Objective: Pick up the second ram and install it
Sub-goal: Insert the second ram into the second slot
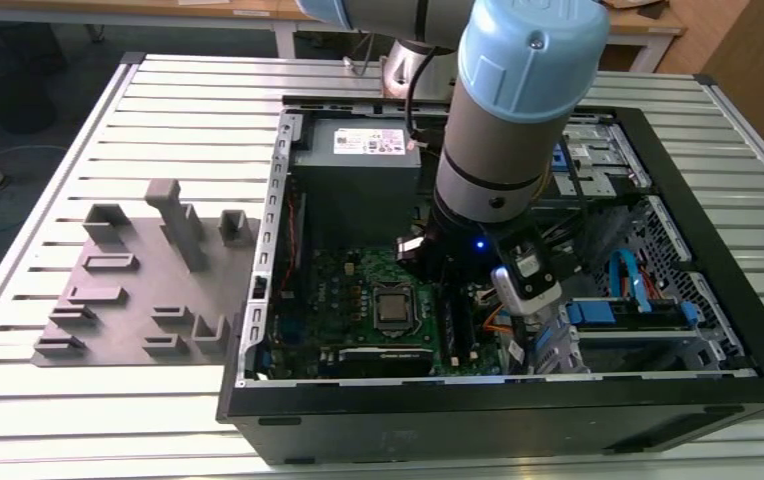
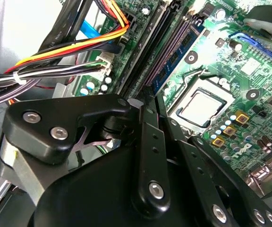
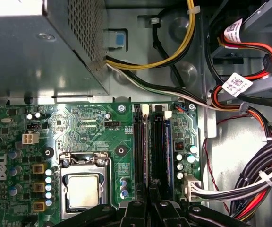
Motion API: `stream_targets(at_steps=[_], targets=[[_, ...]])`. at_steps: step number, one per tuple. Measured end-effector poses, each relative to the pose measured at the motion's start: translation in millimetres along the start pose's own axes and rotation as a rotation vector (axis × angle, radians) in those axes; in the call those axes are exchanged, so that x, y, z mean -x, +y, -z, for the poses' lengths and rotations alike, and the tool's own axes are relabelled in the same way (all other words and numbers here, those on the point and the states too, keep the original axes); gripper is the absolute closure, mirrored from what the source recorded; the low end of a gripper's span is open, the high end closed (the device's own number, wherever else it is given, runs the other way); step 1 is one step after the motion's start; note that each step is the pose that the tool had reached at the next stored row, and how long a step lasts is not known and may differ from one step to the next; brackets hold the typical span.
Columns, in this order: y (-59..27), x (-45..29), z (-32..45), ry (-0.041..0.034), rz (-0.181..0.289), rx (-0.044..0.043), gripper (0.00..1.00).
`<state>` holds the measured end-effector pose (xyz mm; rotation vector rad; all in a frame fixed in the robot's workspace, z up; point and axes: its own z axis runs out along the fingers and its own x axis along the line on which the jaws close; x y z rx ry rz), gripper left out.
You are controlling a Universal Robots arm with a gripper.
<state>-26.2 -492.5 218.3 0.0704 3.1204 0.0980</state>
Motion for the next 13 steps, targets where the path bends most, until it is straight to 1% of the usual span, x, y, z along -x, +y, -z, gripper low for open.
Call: stream_targets(at_steps=[6,13], targets=[[0.1,0.3,0.2,-0.0001,0.001,-0.0012,0.89],[0.3,1.8,2.1,0.0,0.003,-0.0009,0.89]])
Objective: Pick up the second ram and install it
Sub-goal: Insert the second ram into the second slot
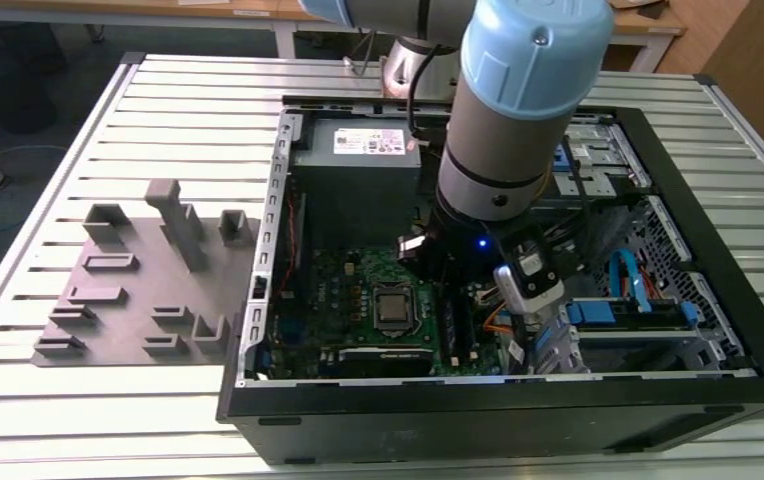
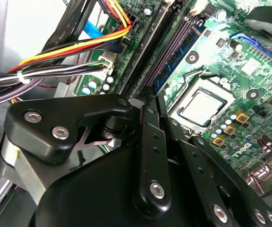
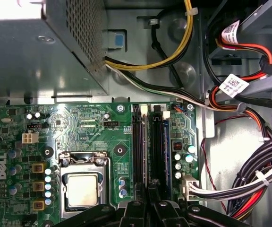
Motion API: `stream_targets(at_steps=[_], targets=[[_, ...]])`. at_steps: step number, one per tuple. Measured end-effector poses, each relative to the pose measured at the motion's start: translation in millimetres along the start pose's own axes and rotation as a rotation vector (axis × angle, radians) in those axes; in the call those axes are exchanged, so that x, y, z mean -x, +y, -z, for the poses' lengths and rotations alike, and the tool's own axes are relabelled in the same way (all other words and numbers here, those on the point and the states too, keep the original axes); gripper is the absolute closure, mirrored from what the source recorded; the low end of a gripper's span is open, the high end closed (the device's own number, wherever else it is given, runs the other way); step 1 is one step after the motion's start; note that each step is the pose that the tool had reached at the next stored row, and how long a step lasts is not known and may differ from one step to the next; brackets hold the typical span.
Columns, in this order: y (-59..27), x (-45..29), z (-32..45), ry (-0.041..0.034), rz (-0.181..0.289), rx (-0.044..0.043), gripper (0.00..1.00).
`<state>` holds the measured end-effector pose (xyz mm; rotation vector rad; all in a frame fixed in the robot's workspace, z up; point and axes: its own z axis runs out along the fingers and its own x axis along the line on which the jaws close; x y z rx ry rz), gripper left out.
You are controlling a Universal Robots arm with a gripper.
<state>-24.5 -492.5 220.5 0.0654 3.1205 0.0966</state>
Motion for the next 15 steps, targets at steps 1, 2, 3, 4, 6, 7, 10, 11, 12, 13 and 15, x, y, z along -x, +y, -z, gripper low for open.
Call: stream_targets(at_steps=[1,2,3,4,6,7,10,11,12,13,15], targets=[[0.0,0.3,0.0,0.0002,0.001,0.0,0.89],[0.0,0.7,0.1,0.0008,0.002,-0.0001,0.89],[0.0,1.1,0.2,0.0017,0.004,-0.0003,0.89],[0.0,1.5,0.2,0.0024,0.007,-0.0003,0.89],[0.0,2.1,0.1,0.0036,0.014,-0.0002,0.89],[0.1,2.3,0.1,0.004,0.016,-0.0002,0.89],[0.1,3.0,0.0,0.0054,0.022,-0.0003,0.89],[0.1,3.2,-0.1,0.0059,0.024,-0.0003,0.89],[0.1,3.3,-0.4,0.0063,0.026,-0.0002,0.89],[0.1,3.3,-0.9,0.0063,0.026,0.0001,0.89],[0.0,3.3,-2.0,0.0065,0.026,0.0,0.89]])
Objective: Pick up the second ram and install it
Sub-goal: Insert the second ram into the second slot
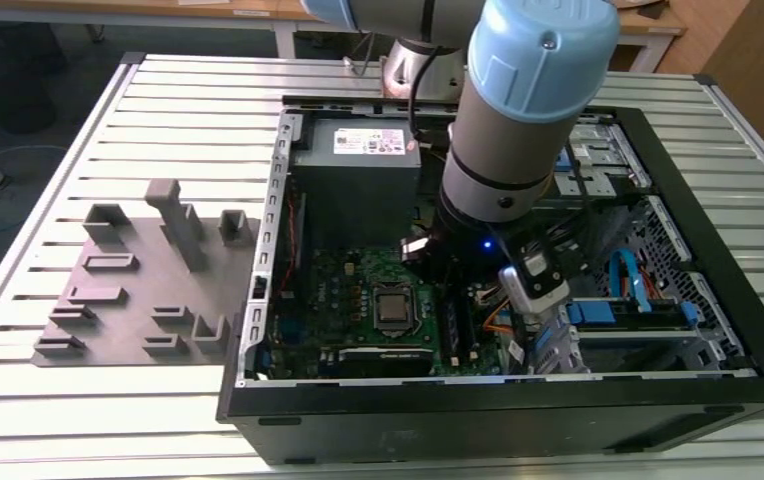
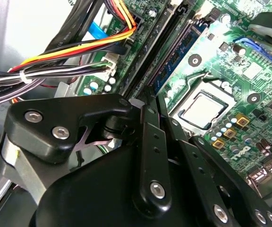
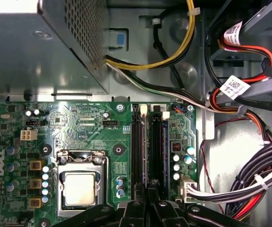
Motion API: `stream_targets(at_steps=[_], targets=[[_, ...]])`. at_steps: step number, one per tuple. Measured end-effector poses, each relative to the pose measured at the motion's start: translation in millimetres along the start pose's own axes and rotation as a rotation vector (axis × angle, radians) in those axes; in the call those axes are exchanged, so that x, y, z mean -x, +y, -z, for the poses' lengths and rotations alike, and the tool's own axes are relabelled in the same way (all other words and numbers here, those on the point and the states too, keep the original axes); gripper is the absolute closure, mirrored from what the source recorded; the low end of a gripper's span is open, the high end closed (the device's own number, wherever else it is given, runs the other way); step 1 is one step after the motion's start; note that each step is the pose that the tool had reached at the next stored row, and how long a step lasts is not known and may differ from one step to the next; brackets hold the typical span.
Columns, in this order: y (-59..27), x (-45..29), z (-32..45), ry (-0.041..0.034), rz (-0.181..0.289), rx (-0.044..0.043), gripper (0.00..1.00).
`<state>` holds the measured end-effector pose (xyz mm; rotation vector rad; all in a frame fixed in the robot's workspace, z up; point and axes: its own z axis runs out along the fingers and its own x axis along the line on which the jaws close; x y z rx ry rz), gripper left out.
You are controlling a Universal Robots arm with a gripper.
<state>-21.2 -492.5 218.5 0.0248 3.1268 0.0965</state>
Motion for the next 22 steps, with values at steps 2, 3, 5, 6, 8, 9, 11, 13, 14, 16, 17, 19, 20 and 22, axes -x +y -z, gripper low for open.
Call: stream_targets(at_steps=[2,3,5,6,8,9,11,13,14,16,17,19,20,22], targets=[[-0.1,0.0,-1.6,0.0,0.0,-0.0001,0.89],[-0.2,0.0,-2.6,0.0,0.0,-0.0002,0.89],[-0.3,-0.1,-5.2,0.0,0.0,0.0001,0.89],[-0.4,-0.1,-6.1,0.0001,0.0,-0.0002,0.89],[-0.5,-0.1,-7.3,0.0001,0.0,-0.0005,0.89],[-0.6,-0.1,-7.7,0.0001,0.0,-0.0007,0.89],[-0.6,-0.1,-8.0,0.0001,0.0,-0.0009,0.89],[-0.5,-0.1,-8.2,0.0001,0.0,-0.0008,0.89],[-0.5,-0.1,-8.2,0.0,0.0,-0.0007,0.89],[-0.4,0.0,-8.6,-0.0004,0.0,0.0004,0.88],[-0.4,0.0,-8.6,-0.0002,0.0,0.0001,0.88],[-0.5,-0.1,-8.4,-0.0001,0.0,-0.0004,0.82],[-0.5,-0.1,-8.2,0.0,0.0,-0.0008,0.82],[-0.4,-0.1,-4.8,0.0001,0.0,-0.0011,0.82]])
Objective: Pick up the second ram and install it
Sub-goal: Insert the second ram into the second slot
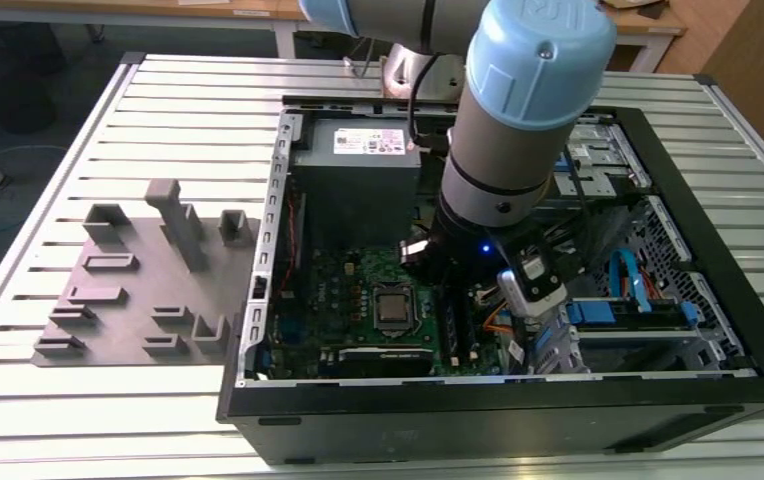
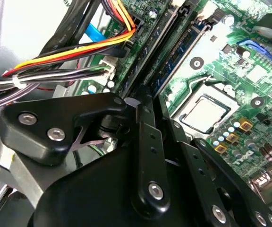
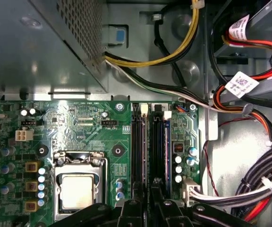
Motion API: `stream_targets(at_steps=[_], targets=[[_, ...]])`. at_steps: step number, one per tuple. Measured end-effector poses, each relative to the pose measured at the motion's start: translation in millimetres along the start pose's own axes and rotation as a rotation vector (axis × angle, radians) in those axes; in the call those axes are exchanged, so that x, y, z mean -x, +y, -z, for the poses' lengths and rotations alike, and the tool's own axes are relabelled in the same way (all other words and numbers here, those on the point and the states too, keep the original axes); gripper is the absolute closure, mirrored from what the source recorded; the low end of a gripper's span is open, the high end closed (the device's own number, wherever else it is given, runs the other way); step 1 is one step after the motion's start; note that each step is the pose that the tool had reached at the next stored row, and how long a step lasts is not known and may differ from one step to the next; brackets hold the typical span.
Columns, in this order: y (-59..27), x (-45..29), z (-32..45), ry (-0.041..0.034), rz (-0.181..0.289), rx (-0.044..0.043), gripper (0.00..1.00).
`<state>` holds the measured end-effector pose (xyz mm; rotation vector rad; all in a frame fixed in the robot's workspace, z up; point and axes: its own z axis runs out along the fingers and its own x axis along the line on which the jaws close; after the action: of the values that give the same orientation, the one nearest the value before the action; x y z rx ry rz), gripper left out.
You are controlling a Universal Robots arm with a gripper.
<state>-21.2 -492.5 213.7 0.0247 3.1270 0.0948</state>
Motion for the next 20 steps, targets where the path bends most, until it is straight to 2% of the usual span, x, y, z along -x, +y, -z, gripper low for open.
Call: stream_targets(at_steps=[5,8,10,12,20], targets=[[1.9,0.3,22.2,-0.0001,0.0,0.0,0.82],[5.0,0.4,31.0,-0.0002,0.0,-0.0009,0.84],[6.5,0.4,36.5,-0.0001,0.0,-0.0015,0.93],[7.6,0.5,41.8,-0.0002,0.0,-0.002,0.93],[7.8,0.5,43.8,-0.0002,0.0,-0.0019,0.93]])
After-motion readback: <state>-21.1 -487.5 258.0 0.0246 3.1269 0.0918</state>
